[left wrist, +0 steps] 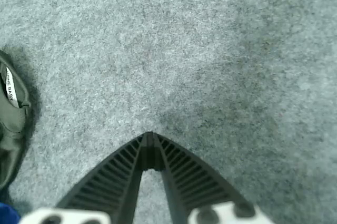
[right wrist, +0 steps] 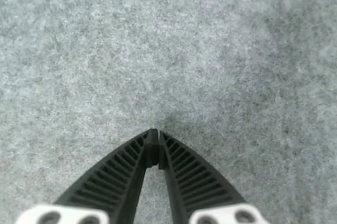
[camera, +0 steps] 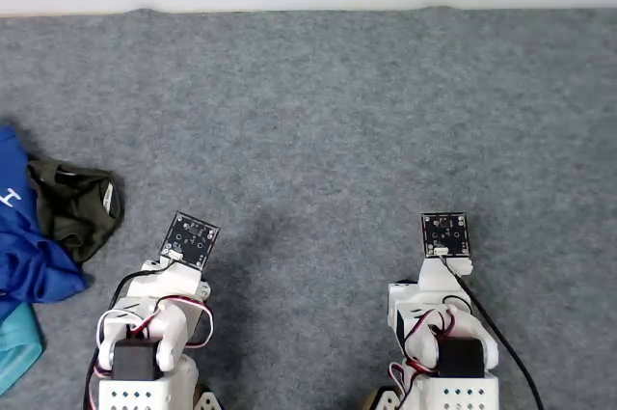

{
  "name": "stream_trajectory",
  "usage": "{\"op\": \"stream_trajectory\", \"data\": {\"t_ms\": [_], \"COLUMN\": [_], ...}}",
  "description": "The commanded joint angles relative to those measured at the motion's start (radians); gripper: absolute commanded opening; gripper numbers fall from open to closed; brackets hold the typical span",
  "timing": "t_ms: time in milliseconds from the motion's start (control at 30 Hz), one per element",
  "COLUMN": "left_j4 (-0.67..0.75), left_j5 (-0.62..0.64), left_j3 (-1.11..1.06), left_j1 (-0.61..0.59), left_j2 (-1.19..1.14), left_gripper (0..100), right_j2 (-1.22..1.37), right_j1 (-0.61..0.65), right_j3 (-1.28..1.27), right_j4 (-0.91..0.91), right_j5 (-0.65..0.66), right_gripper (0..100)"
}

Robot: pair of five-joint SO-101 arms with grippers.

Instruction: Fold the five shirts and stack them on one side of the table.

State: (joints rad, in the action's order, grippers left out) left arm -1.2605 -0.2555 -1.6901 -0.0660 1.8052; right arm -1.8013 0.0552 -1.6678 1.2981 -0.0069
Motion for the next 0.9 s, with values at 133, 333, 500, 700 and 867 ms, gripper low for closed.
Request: {"op": "stream_trajectory", "data": {"t_ms": [133,333,500,700,867], "left_j4": [-0.006,-0.006,-0.006,-0.006,-0.002], "left_j5": [-0.006,-0.006,-0.005,-0.003,-0.002], "left_j3": [0.007,0.007,0.007,0.007,0.013], "left_j1": [0.005,0.035,0.035,0.035,0.028], "left_j2": [0.012,0.012,0.012,0.012,0.012], "left_gripper": [0,0,0,0,0], "right_j2": [-0.01,-0.01,-0.01,-0.01,-0.01], "right_j1": [0.001,0.001,0.001,0.001,0.001], "right_j3": [-0.015,-0.015,-0.015,-0.015,-0.015], "right_j4": [0.007,0.007,0.007,0.007,0.007], "right_j5": [-0.003,-0.003,-0.003,-0.003,-0.003], "right_gripper": [1.1,1.1,1.1,1.1,1.1]}}
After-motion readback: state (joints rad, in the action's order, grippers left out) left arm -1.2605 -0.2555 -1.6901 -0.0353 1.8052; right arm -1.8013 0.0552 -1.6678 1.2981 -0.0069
